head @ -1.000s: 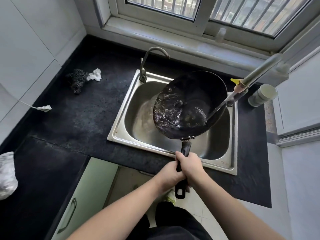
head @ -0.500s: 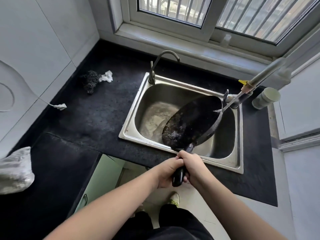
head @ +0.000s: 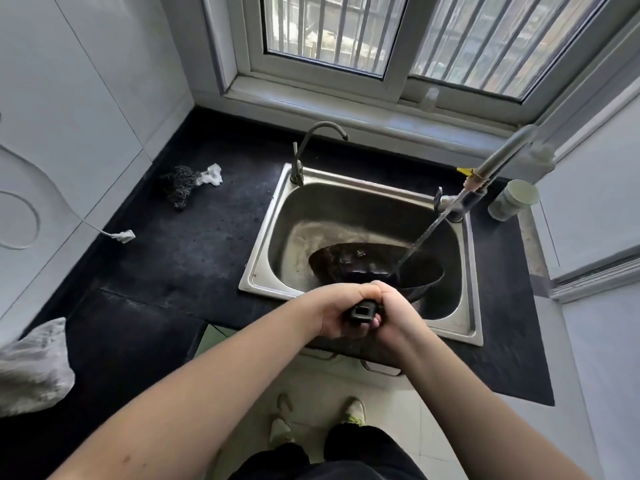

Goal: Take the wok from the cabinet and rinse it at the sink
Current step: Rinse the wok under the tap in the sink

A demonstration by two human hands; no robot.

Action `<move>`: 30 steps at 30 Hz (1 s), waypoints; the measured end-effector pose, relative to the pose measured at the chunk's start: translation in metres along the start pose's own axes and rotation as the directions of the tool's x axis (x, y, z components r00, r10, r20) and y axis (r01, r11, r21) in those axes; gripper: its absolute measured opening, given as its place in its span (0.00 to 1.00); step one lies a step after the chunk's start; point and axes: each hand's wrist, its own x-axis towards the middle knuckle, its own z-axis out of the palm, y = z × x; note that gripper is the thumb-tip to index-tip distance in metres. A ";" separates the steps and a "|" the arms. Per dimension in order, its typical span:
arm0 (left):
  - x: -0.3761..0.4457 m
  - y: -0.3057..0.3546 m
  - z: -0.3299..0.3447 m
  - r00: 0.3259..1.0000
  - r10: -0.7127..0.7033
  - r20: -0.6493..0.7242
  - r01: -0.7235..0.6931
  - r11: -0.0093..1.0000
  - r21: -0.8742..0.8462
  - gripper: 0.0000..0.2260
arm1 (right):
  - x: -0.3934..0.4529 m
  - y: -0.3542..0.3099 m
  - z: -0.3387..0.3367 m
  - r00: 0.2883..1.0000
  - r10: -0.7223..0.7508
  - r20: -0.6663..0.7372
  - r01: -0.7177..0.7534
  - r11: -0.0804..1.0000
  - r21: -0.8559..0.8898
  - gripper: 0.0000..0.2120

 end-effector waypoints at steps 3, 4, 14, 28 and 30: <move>-0.005 0.004 0.003 0.998 0.036 -0.048 -0.031 0.994 0.107 0.08 | 0.001 0.003 -0.002 0.994 0.030 0.106 -0.033 0.999 0.031 0.16; -0.006 0.004 0.003 0.997 0.045 -0.055 -0.038 0.991 0.130 0.08 | 0.002 0.007 -0.003 0.989 0.041 0.142 -0.045 0.999 0.025 0.16; -0.023 -0.004 -0.019 0.962 0.128 -0.241 -0.059 0.959 0.276 0.07 | 0.025 0.045 0.017 0.929 0.061 0.365 -0.108 0.988 0.110 0.17; -0.077 0.057 -0.033 0.924 0.229 -0.305 0.200 0.391 0.899 0.13 | 0.006 0.020 0.081 0.889 0.033 0.457 -0.097 0.988 0.118 0.26; -0.070 0.057 -0.024 0.916 0.232 -0.328 0.279 0.220 0.935 0.12 | 0.008 0.011 0.081 0.890 0.075 0.449 -0.123 0.989 0.078 0.28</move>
